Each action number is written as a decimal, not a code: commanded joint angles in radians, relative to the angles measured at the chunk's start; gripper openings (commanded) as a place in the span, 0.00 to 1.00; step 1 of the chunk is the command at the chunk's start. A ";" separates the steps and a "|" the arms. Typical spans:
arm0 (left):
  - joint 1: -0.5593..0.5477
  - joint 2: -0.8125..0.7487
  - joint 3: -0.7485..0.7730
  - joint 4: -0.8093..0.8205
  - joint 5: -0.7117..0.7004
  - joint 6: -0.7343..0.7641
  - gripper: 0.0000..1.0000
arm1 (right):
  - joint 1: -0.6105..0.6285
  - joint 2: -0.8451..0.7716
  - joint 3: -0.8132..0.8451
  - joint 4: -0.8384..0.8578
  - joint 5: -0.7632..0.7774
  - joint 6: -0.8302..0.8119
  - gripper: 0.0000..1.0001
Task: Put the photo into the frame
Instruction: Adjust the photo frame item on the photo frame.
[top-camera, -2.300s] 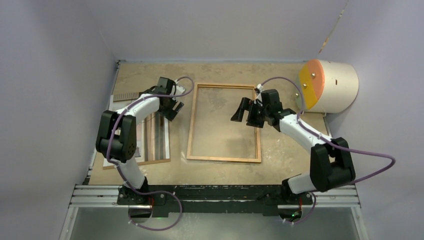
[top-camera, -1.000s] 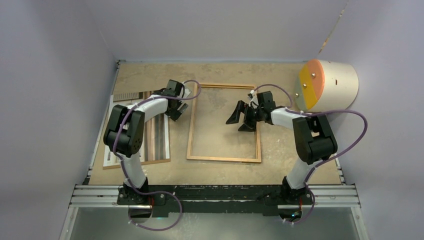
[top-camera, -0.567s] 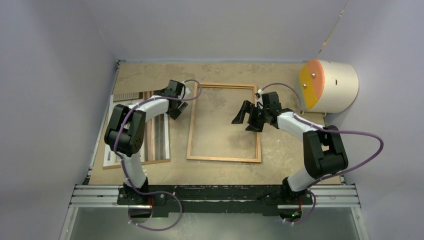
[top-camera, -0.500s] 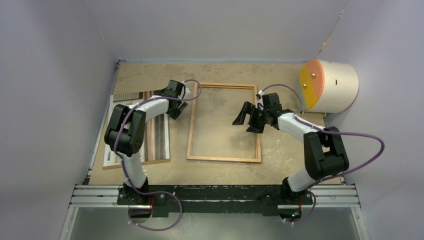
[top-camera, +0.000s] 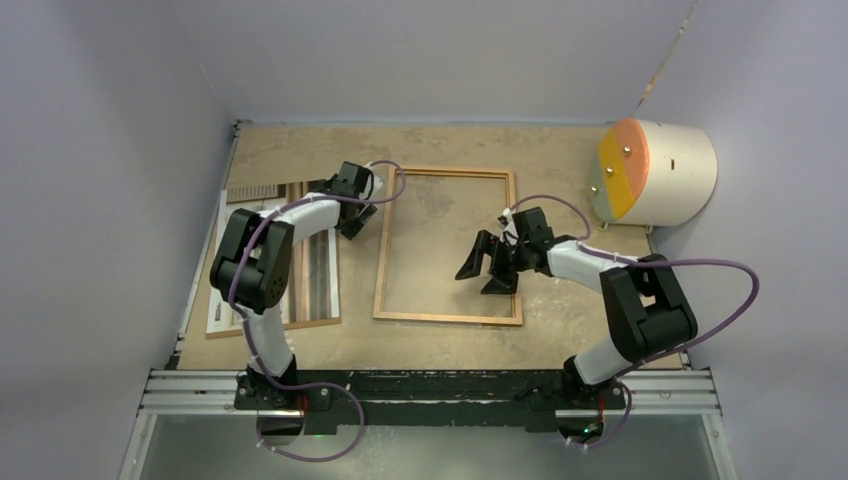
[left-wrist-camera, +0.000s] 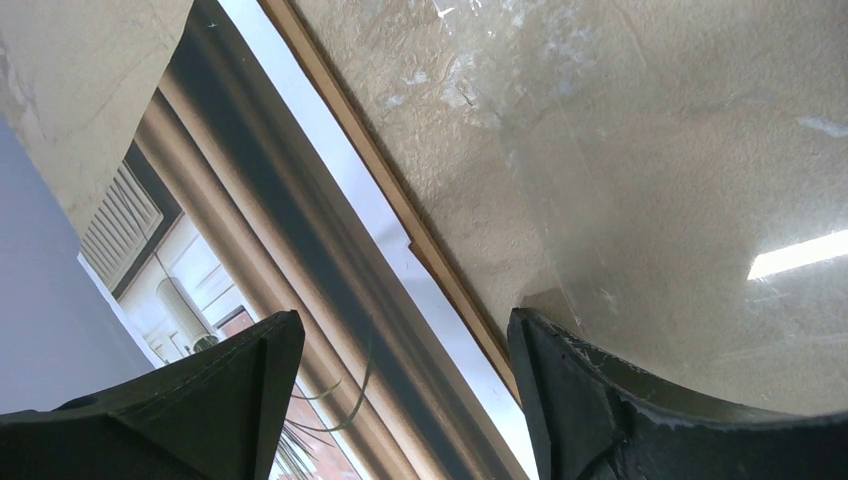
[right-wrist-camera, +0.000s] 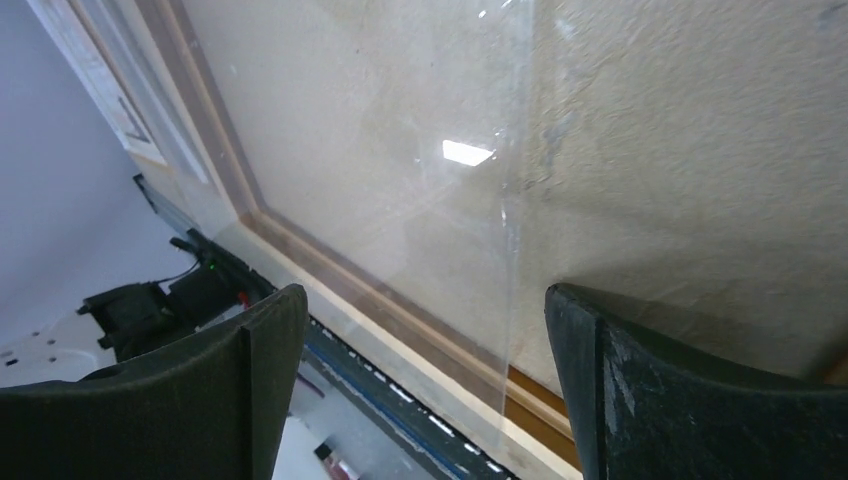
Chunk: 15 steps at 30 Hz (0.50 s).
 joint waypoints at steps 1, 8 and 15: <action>-0.003 0.070 -0.060 -0.030 0.047 -0.010 0.79 | 0.016 0.042 -0.044 0.043 -0.054 0.056 0.90; -0.010 0.073 -0.062 -0.022 0.044 -0.008 0.79 | 0.011 0.073 -0.117 0.368 -0.164 0.163 0.88; -0.010 0.069 -0.066 -0.016 0.026 0.006 0.79 | -0.016 0.132 -0.247 0.921 -0.263 0.352 0.85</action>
